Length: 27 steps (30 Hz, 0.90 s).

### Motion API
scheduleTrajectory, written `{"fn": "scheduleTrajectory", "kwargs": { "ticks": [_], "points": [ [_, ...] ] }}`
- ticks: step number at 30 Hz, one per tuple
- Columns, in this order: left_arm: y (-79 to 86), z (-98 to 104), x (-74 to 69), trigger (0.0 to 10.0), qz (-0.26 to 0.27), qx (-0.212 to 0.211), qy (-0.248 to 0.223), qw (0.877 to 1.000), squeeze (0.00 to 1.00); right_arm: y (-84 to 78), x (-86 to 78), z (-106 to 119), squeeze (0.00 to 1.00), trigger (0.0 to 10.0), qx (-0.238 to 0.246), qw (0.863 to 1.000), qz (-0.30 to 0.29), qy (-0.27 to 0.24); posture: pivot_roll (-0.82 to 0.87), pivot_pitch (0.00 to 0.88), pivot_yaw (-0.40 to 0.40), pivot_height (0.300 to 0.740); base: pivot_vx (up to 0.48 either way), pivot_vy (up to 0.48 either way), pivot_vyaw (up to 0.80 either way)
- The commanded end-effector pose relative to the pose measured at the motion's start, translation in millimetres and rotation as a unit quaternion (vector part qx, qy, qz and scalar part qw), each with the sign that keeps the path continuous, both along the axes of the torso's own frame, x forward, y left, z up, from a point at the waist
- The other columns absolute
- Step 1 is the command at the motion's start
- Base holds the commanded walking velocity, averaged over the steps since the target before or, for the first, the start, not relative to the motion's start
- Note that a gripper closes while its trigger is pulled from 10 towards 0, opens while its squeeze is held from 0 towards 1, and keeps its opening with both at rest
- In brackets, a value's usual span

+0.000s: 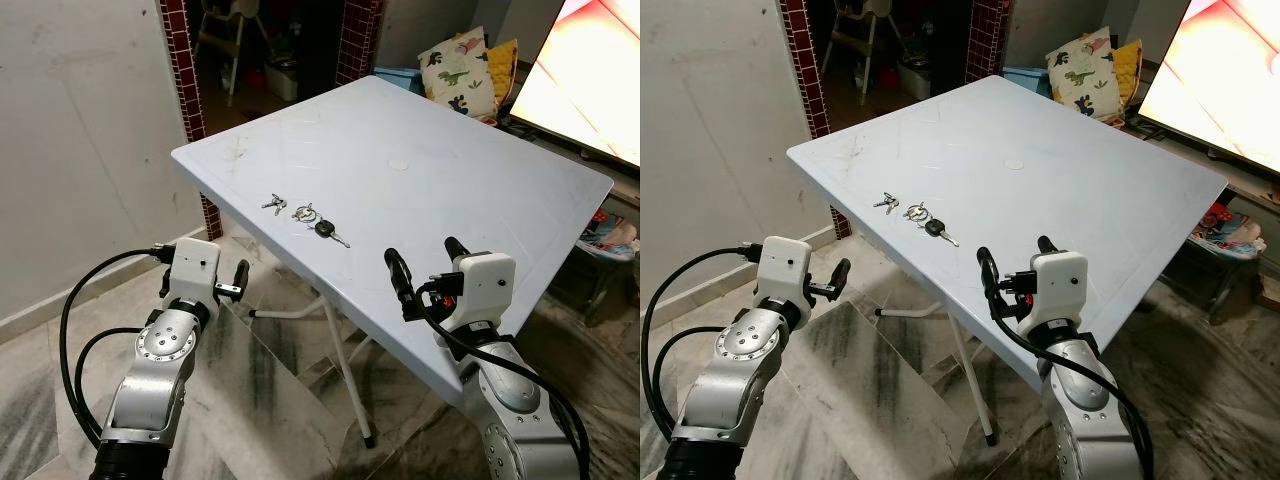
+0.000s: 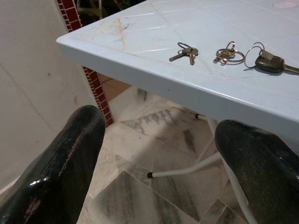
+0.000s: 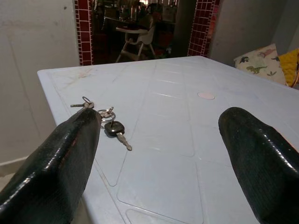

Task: Hang keys on a hook

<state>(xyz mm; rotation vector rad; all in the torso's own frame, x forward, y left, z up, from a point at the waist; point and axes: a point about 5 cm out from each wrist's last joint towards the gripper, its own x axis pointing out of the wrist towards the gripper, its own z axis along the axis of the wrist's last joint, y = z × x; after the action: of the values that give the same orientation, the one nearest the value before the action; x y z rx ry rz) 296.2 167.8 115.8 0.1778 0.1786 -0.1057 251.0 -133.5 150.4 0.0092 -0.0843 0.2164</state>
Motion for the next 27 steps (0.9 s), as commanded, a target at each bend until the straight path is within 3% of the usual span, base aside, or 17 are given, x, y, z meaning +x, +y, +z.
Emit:
{"fn": "scheduleTrajectory", "kwargs": {
  "ticks": [1,26,27],
  "points": [
    [-1.5,-2.9,-0.3,10.0,-0.005,-0.001,0.009,1.000,0.00,-3.1,0.1,-2.0,0.00,10.0,-0.001,1.000,-0.008,0.007,0.08,0.000,-0.087,0.740,0.000,0.000,0.00],
    [-1.5,-2.9,-0.3,10.0,-0.005,-0.001,0.009,1.000,0.00,-3.1,0.1,-2.0,0.00,10.0,-0.001,1.000,-0.008,0.007,0.08,0.000,-0.087,0.740,0.000,0.000,0.00],
    [-2.3,-3.2,-1.0,10.0,-0.009,-0.002,0.012,1.000,0.00,-3.5,0.2,-3.0,0.00,10.0,-0.008,1.000,-0.009,0.011,0.00,0.000,0.000,0.740,0.000,0.000,0.00]
  ]
}}
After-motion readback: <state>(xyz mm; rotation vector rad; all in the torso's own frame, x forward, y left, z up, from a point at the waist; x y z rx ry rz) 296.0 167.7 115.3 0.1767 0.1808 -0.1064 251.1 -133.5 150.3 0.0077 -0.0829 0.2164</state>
